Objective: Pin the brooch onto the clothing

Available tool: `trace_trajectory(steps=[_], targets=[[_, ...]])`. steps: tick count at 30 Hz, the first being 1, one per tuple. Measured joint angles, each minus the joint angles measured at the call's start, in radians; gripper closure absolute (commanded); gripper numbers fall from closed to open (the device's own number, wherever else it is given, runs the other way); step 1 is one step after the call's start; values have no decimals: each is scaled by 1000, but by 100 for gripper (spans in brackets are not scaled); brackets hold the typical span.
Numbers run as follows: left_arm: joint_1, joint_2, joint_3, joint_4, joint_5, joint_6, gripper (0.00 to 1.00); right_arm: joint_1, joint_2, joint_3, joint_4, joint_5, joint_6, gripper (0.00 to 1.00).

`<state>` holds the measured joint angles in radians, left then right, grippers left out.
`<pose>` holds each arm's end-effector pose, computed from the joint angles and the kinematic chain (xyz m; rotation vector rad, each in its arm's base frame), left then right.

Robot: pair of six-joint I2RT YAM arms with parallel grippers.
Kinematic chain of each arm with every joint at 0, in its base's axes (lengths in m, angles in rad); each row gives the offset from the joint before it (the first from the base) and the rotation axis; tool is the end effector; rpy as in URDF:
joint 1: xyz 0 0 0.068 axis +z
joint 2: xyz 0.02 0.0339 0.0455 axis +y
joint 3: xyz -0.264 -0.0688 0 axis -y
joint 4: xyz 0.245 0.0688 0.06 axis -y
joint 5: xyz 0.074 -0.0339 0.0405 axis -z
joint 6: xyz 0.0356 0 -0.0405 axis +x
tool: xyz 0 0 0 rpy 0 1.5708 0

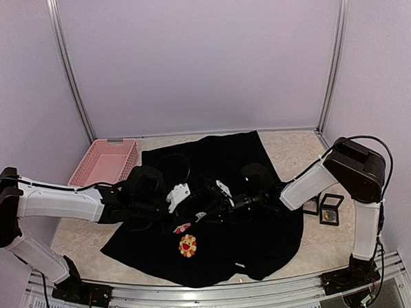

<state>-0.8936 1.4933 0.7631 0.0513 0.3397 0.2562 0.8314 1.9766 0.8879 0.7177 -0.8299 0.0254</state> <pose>0.1824 -0.2458 0.1904 1.4069 1.8252 -0.7181 0.2382 0.3002 0.1313 -1.3213 1.5826 1.3519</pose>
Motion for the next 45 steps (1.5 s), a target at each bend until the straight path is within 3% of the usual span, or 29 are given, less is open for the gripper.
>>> trace_trajectory(steps=[13, 29, 39, 45], targets=[[-2, 0, 12, 0, -41, 14, 100, -30, 26, 59, -58, -55, 185, 74], [-6, 2, 14, 8, -71, 21, 100, -45, 26, 75, -90, -82, 306, 78], [-24, 3, 14, 8, -121, 21, 100, -60, 7, 42, -85, -55, 283, 73], [-29, 12, 25, 8, -127, 12, 100, -69, -29, 30, -101, -38, 239, 61]])
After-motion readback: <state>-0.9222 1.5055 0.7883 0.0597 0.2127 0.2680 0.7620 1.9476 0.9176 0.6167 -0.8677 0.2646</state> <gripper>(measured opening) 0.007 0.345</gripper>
